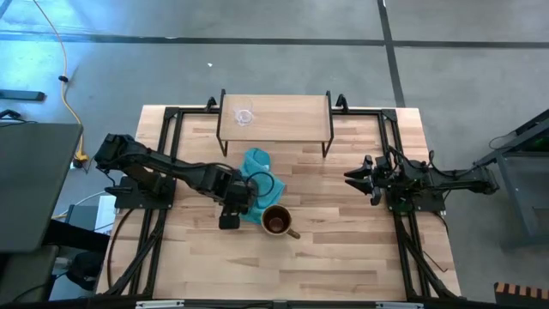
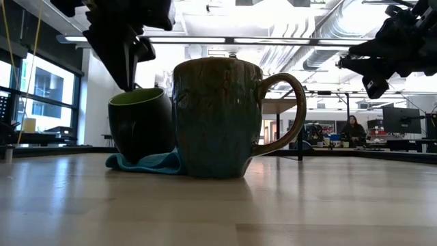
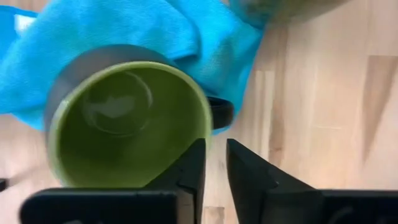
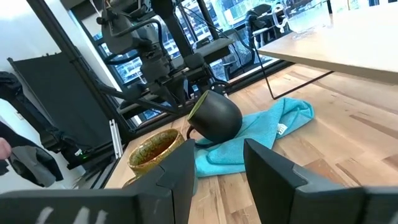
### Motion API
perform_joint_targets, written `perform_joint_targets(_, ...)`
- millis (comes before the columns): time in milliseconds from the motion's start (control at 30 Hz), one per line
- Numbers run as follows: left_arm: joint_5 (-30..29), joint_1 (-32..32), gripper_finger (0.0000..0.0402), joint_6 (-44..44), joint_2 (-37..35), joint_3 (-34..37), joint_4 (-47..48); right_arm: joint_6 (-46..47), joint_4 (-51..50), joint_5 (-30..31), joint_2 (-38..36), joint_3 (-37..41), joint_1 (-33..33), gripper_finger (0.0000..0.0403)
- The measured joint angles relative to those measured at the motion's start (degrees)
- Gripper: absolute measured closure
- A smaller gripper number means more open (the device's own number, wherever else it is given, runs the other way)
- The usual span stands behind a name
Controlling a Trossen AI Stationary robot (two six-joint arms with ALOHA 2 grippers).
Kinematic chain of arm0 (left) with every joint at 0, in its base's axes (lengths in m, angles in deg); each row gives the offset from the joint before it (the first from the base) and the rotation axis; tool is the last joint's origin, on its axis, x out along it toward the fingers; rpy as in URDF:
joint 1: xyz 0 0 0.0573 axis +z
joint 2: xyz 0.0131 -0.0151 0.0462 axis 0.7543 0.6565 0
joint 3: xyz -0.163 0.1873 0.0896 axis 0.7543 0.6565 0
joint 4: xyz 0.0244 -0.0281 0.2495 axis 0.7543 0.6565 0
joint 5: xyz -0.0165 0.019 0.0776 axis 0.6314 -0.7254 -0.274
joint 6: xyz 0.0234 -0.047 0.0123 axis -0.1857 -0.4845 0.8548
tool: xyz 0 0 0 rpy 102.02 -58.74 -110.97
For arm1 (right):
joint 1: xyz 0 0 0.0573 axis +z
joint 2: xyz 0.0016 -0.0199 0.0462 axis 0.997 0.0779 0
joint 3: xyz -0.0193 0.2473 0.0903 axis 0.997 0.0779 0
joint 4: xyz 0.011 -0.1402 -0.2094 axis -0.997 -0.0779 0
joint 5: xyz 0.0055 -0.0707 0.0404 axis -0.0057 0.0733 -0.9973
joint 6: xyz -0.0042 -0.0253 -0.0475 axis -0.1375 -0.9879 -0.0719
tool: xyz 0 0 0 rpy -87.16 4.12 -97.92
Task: Stack small to large cups/mugs on shelf
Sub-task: Put the green mug on the shelf
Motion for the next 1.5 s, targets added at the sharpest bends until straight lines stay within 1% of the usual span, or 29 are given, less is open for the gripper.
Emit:
perform_joint_targets(233, -1.1, 0.0, 0.03, 2.43, 0.0, 0.06, 1.46, 1.89, 0.18, -0.33, 0.0, 0.0, 0.0, 0.0275)
perform_joint_targets(367, -0.89, -0.02, 0.0286, 3.06, 0.0, 1.4, 1.42, 2.39, 0.18, -0.35, 0.0, 0.0, 0.0, 0.0275)
perform_joint_targets(533, -0.49, -0.34, 0.0286, 3.05, 0.02, 3.46, 0.46, 2.38, 0.19, -0.35, 0.0, 0.0, -0.01, 0.0275)
perform_joint_targets(767, -0.59, -0.37, 0.029, 3.2, 0.02, 5.71, -4.5, 2.14, 0.2, -0.37, 0.0, 0.0, 0.0, 0.0275)
perform_joint_targets(967, -1.52, -0.24, 0.0291, 3.23, 0.04, 9.41, -7.84, 2.14, 0.2, -0.37, -0.01, 0.0, 0.0, 0.0275)
perform_joint_targets(1167, -6.18, -0.26, 0.0291, 2.35, 0.04, 11.04, -9.44, 2.36, 0.18, -0.38, 0.0, 0.0, 0.0, 0.0275)
perform_joint_targets(1267, -8.44, -0.26, 0.0305, 2.19, 0.04, 11.04, -9.47, 2.36, 0.2, -0.37, -0.02, 0.0, -0.02, 0.0275)
perform_joint_targets(1333, -8.9, -0.26, 0.0336, 2.34, 0.04, 11.04, -9.56, 2.36, 0.2, -0.23, -0.02, 0.0, -0.01, 0.0275)
perform_joint_targets(1400, -8.92, -0.3, 0.0379, 3.25, 0.04, 11.04, -9.57, 2.37, 0.2, -0.08, -0.02, 0.0, 0.0, 0.0275)
perform_joint_targets(1433, -9.04, -0.29, 0.0388, 3.2, 0.04, 11.04, -9.27, 2.37, 0.2, -0.04, -0.01, 0.0, -0.02, 0.0275)
perform_joint_targets(1500, -8.77, -0.24, 0.0388, 3.59, 0.04, 10.98, -9.09, 2.37, 0.2, -0.04, -0.02, 0.0, 0.0, 0.0275)
